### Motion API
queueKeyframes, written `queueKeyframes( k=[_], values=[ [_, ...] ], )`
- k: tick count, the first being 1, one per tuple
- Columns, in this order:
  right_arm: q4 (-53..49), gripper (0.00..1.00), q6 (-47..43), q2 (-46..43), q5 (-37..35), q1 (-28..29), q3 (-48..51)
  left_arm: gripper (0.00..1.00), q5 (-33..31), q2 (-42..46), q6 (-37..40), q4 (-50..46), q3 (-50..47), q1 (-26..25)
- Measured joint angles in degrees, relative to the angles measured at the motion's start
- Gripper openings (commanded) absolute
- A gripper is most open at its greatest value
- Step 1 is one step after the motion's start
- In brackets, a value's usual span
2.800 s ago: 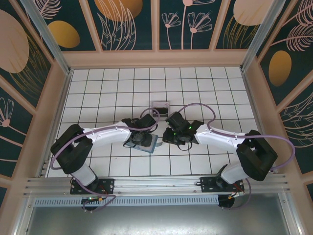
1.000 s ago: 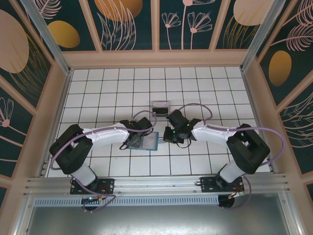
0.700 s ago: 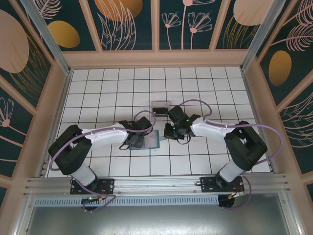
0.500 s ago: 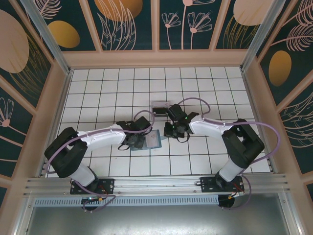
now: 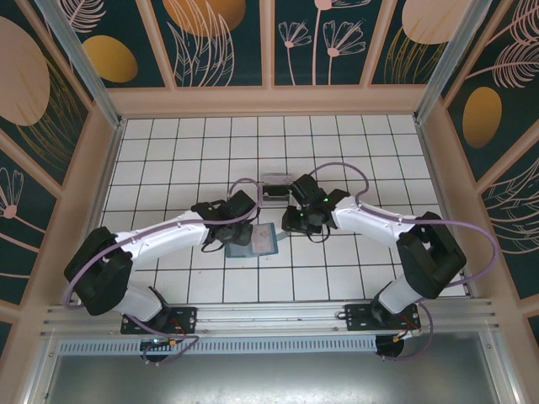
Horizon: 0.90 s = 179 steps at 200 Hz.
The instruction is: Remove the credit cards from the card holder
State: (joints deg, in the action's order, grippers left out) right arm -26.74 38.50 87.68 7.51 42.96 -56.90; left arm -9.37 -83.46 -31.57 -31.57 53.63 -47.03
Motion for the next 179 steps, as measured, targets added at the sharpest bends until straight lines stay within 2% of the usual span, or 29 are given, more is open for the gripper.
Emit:
queueKeyframes(
  k=[44,105,179],
  values=[
    [0.55,0.32,0.42,0.85,1.25,2.34,-3.78,0.41,4.28,1.75,-1.01,2.08,0.48,1.01],
    [3.15,0.31,1.07,8.5,3.54,4.02,-3.85,0.33,14.25,1.03,-7.74,14.51,-5.05,2.54],
    [4.94,0.31,1.01,12.48,3.87,4.02,-3.78,0.29,15.98,-1.25,-11.63,19.08,-10.21,3.48]
  ],
)
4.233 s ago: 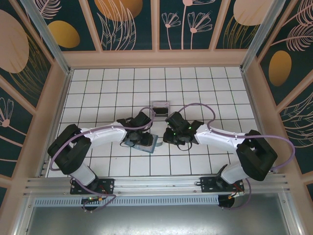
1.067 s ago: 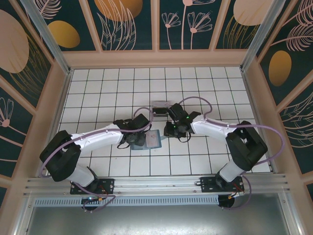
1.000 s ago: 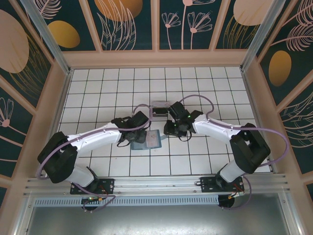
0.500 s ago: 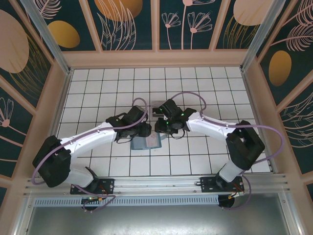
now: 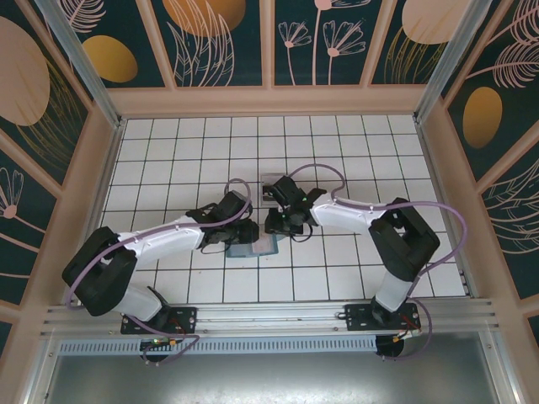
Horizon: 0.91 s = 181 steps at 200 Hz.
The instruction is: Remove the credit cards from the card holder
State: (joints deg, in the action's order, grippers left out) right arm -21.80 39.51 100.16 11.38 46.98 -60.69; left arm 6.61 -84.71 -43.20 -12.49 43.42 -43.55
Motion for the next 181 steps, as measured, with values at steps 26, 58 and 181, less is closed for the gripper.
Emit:
queueKeyframes(
  k=[26,58,181],
  values=[
    [0.81,0.29,-0.02,1.18,0.72,0.0,0.09,0.28,0.07,-0.46,-0.61,0.81,-1.05,0.17],
    [1.77,0.25,-0.17,2.78,0.98,0.0,0.11,0.27,0.09,-1.55,-0.87,1.66,-1.53,0.44],
    [3.85,0.11,-0.2,3.52,1.81,0.0,0.85,0.25,-2.6,-3.98,-0.83,0.92,-1.53,0.55]
  ],
)
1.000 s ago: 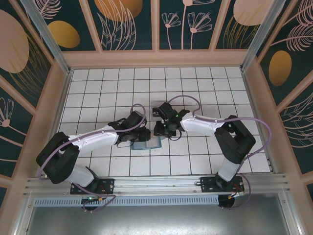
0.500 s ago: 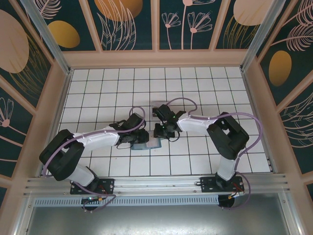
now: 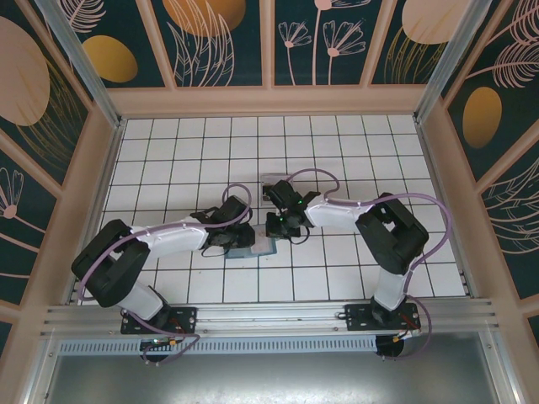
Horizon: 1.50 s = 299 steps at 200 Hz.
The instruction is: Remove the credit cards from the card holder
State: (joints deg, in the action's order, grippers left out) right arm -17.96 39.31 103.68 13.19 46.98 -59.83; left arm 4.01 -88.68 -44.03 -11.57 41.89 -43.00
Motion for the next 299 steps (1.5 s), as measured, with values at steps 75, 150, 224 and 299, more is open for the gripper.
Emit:
queueKeyframes(
  k=[75,150,224,299],
  values=[
    [0.46,0.11,0.0,0.0,0.2,0.0,0.26,0.22,-3.08,0.98,0.9,-2.82,0.0,0.0],
    [0.31,0.19,0.2,-0.26,-0.02,0.04,0.26,0.24,0.33,6.36,0.13,-0.11,-0.59,2.8],
    [-2.51,0.3,0.02,-0.46,-0.46,1.07,-1.14,0.24,8.44,6.36,-1.95,7.28,-5.66,6.86],
    [-2.82,0.24,0.02,0.02,-0.87,1.11,-1.18,0.28,11.34,7.85,-3.28,10.58,-9.38,9.16]
  ],
)
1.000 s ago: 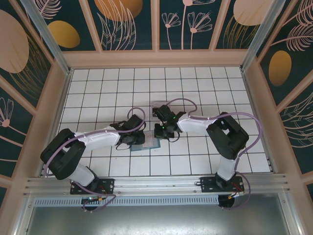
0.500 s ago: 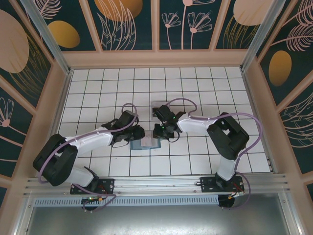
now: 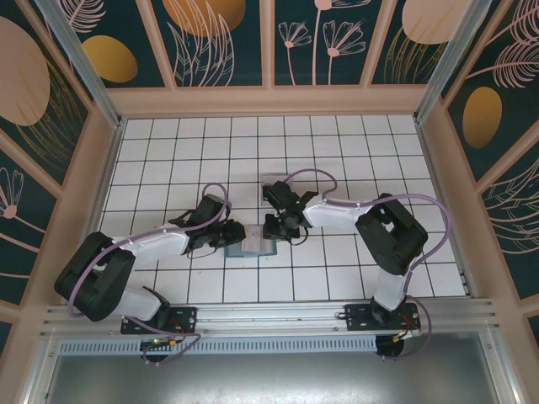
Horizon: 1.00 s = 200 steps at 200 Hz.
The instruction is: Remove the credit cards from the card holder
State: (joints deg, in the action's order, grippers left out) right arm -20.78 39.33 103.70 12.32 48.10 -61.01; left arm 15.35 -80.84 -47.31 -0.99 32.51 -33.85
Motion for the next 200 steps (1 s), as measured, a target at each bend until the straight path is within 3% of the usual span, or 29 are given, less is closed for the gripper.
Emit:
queueKeyframes(
  k=[76,152,200],
  values=[
    [0.0,0.23,0.0,0.11,0.0,0.0,0.0,0.29,6.93,-0.52,-3.21,8.13,-4.04,1.22],
    [0.0,0.22,0.0,0.11,0.0,0.0,0.0,0.19,10.03,-0.87,-5.35,13.38,-6.1,2.62],
    [0.0,0.22,0.0,0.15,0.0,0.0,0.0,0.25,11.65,-1.62,-6.08,15.34,-6.67,3.02]
  ],
)
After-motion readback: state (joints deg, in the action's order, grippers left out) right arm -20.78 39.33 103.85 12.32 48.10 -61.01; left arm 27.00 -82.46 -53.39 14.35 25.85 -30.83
